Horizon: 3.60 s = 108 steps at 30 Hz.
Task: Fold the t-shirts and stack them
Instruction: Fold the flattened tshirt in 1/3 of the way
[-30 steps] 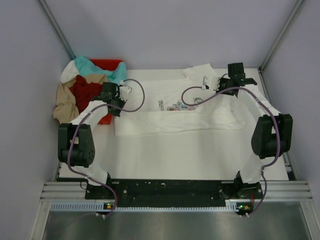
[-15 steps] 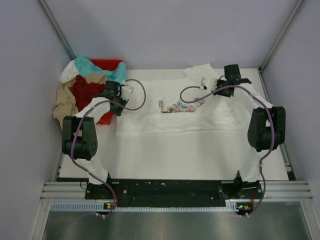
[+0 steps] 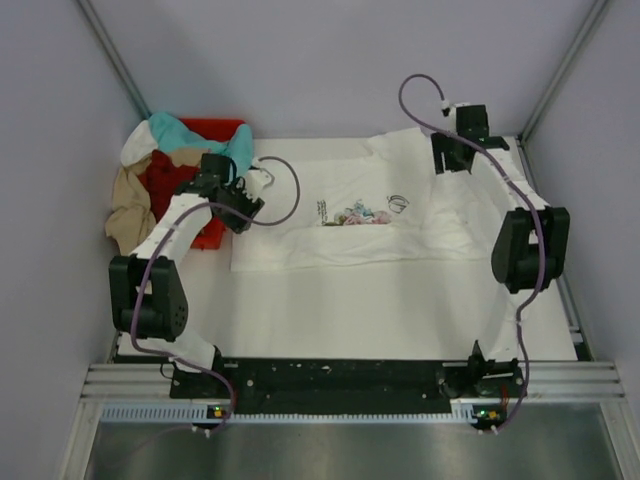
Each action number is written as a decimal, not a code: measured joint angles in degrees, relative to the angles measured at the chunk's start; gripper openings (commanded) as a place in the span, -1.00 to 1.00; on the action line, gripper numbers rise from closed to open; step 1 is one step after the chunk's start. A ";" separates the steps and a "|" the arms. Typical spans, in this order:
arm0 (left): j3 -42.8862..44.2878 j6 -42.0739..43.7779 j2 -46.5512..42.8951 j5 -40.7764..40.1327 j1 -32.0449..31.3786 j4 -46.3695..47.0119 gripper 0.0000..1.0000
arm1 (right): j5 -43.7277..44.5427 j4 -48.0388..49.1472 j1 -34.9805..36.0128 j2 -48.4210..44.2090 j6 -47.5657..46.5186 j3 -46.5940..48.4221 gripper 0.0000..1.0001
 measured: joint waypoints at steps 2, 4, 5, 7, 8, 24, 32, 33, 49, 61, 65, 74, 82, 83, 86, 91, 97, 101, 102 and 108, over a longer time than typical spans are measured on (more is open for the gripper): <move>-2.86 3.21 -2.84 2.60 -0.46 -2.27 0.11 | -0.35 -1.01 -1.16 -5.79 9.03 -6.64 0.35; -5.88 6.40 -4.48 4.15 -1.03 -4.46 0.16 | -2.80 -2.45 -4.44 -13.25 18.93 -16.37 0.33; -7.39 8.02 -4.76 4.68 -1.25 -5.31 0.19 | -3.80 -3.32 -7.21 -16.63 23.56 -21.07 0.32; -10.12 10.69 -4.76 5.29 -1.49 -6.51 0.22 | -4.07 -4.22 -11.63 -20.00 29.53 -27.06 0.31; -11.72 12.09 -4.76 5.29 -1.53 -6.78 0.22 | -3.58 -4.52 -13.75 -20.79 31.91 -29.62 0.30; -21.68 16.52 -2.45 2.03 -1.53 3.17 -1.00 | -1.46 -1.49 -17.31 -18.67 47.87 -44.37 -0.93; -25.66 15.96 -5.14 2.14 -1.60 7.50 -1.00 | -4.31 1.44 -22.03 -25.42 48.74 -52.13 -1.00; -25.88 15.96 -5.42 2.08 -1.60 7.45 -1.00 | -4.50 1.18 -22.14 -26.49 48.70 -53.05 -1.00; -27.67 20.33 -17.57 6.25 -2.43 -13.75 -1.00 | -0.92 -7.10 -28.24 -55.91 58.12 -67.91 -1.00; -32.06 22.53 -17.88 4.52 -2.93 -21.20 0.13 | 2.95 -12.63 -30.67 -60.19 64.96 -72.65 0.12; -29.31 22.08 -16.96 4.28 -2.93 -23.80 0.16 | 4.81 -13.25 -30.75 -59.74 63.91 -72.02 0.19; -8.26 14.10 -12.66 7.82 -7.50 -22.97 -0.05 | 3.91 -9.86 -17.86 -61.51 52.61 -60.72 -0.72; -1.95 5.88 -6.62 11.98 -29.05 -11.17 -0.21 | -12.70 -0.98 -9.31 -48.41 48.70 -60.81 -1.00; -0.81 5.07 -4.76 13.42 -31.56 -9.31 -0.21 | -15.34 0.20 -9.31 -46.21 48.48 -61.64 -1.00; 4.55 2.23 2.43 17.03 -36.89 -4.63 -0.22 | -21.33 2.62 -9.29 -41.57 47.80 -63.73 -1.00; 9.44 -2.34 11.30 19.87 -41.99 2.12 -0.48 | -24.63 5.11 -9.27 -39.69 47.21 -64.83 -1.00; 8.59 -6.84 17.49 19.76 -46.60 8.57 -0.76 | -26.21 9.70 -8.72 -34.18 47.32 -66.20 -1.00; 5.55 -9.01 19.21 18.32 -47.19 12.07 -0.85 | -27.28 11.06 -8.41 -33.51 47.65 -66.64 -1.00; 4.87 -9.27 19.56 17.70 -47.08 12.72 -0.85 | -27.39 11.15 -8.41 -33.48 47.71 -66.64 -1.00; 4.00 -10.54 21.77 15.76 -46.62 14.82 -0.88 | -27.80 11.63 -8.13 -33.16 47.69 -66.64 -1.00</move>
